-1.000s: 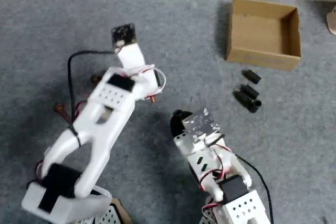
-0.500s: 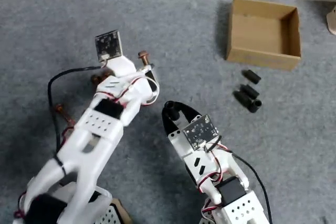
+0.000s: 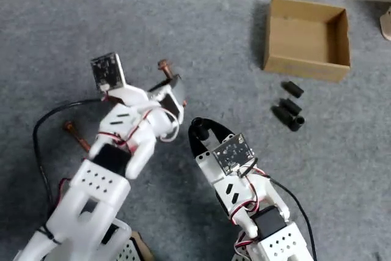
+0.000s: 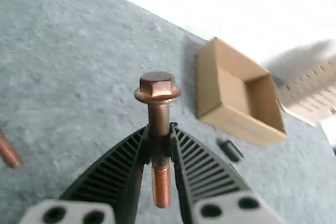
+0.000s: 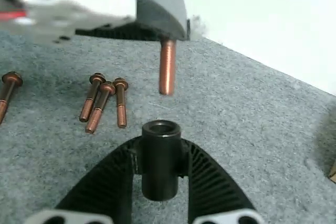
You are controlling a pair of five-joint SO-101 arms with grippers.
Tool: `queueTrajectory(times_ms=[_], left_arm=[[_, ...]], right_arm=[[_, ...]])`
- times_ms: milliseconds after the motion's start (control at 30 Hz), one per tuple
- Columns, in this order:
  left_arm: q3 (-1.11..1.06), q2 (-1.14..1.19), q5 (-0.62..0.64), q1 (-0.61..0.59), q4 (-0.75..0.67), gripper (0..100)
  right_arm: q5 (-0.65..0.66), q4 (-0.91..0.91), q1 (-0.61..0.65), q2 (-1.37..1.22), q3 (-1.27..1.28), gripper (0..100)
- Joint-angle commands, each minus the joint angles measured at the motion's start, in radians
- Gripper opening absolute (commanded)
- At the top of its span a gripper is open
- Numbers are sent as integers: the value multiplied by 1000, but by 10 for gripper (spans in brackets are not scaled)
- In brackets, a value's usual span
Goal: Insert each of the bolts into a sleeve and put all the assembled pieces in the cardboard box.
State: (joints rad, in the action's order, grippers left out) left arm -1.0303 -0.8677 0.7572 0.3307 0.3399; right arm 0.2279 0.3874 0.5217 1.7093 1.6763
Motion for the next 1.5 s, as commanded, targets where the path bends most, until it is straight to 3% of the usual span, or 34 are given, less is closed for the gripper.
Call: queueTrajectory(times_ms=[0,167,500,1267,1467], left_arm=[[-10,-73,9,67,-23,7],[-25,-84,9,87,-8,7],[71,-85,15,88,175,7],[134,-87,55,91,184,7],[136,-87,46,185,258,7]], right_arm=[[-2,-27,7,15,130,5],[-2,-27,7,15,130,5],[-2,-27,5,15,130,5],[-2,7,7,15,130,5],[-2,5,5,15,130,5]])
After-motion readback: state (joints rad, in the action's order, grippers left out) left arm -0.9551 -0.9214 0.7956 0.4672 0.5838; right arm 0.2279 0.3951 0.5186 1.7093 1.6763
